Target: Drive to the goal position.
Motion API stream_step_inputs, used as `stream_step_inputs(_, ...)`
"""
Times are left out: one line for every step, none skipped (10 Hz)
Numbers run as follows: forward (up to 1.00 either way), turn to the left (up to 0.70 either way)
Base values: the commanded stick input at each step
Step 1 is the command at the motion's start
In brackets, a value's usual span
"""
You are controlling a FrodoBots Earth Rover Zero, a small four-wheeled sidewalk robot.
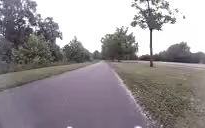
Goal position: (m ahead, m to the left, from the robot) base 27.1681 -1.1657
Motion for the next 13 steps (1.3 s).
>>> stream_step_inputs(0.68, 0.00)
stream_step_inputs(0.68, 0.00)
stream_step_inputs(0.68, 0.00)
stream_step_inputs(0.68, 0.00)
stream_step_inputs(0.68, 0.00)
stream_step_inputs(0.68, 0.00)
stream_step_inputs(0.68, 0.00)
stream_step_inputs(0.68, 0.02)
stream_step_inputs(0.68, 0.13)
stream_step_inputs(0.68, 0.14)
stream_step_inputs(0.68, 0.14)
stream_step_inputs(0.68, 0.12)
stream_step_inputs(0.68, 0.01)
